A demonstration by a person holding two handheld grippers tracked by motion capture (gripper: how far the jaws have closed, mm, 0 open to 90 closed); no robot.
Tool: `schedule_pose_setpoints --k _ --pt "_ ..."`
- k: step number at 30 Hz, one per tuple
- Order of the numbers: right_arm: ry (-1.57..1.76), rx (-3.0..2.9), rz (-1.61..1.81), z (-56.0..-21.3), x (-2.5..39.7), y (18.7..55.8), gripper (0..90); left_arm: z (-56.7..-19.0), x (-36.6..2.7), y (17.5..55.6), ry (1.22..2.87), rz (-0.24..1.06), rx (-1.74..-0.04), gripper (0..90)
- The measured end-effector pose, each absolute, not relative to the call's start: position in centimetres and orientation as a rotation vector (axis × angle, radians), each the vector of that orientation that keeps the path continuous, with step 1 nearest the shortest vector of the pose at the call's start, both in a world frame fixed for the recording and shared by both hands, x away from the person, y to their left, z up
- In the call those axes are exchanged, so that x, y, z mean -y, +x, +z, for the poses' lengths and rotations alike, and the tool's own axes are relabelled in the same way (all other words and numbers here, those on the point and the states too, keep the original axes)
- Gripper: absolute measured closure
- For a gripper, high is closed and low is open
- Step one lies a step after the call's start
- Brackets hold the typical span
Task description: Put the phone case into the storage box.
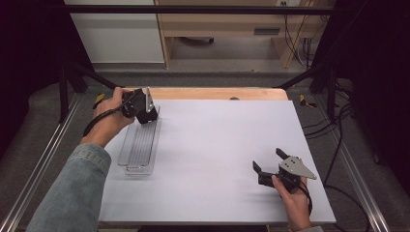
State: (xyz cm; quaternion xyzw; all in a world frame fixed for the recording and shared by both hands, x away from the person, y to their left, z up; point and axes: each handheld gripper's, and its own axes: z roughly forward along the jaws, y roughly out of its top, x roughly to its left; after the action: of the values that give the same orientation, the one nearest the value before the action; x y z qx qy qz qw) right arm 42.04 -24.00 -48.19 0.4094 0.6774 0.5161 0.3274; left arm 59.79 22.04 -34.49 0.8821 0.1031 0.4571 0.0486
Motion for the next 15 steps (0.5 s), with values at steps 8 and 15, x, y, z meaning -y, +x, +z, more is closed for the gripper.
schedule_pose_setpoints --k 8,15 --pt "1.073 -1.774 1.353 -48.17 24.02 42.03 3.7 -34.53 -21.57 59.96 2.700 1.398 -0.290 84.0" --pt "1.074 -1.773 1.357 -48.16 24.19 42.05 3.8 -34.48 -21.35 60.35 2.701 1.392 -0.290 83.9"
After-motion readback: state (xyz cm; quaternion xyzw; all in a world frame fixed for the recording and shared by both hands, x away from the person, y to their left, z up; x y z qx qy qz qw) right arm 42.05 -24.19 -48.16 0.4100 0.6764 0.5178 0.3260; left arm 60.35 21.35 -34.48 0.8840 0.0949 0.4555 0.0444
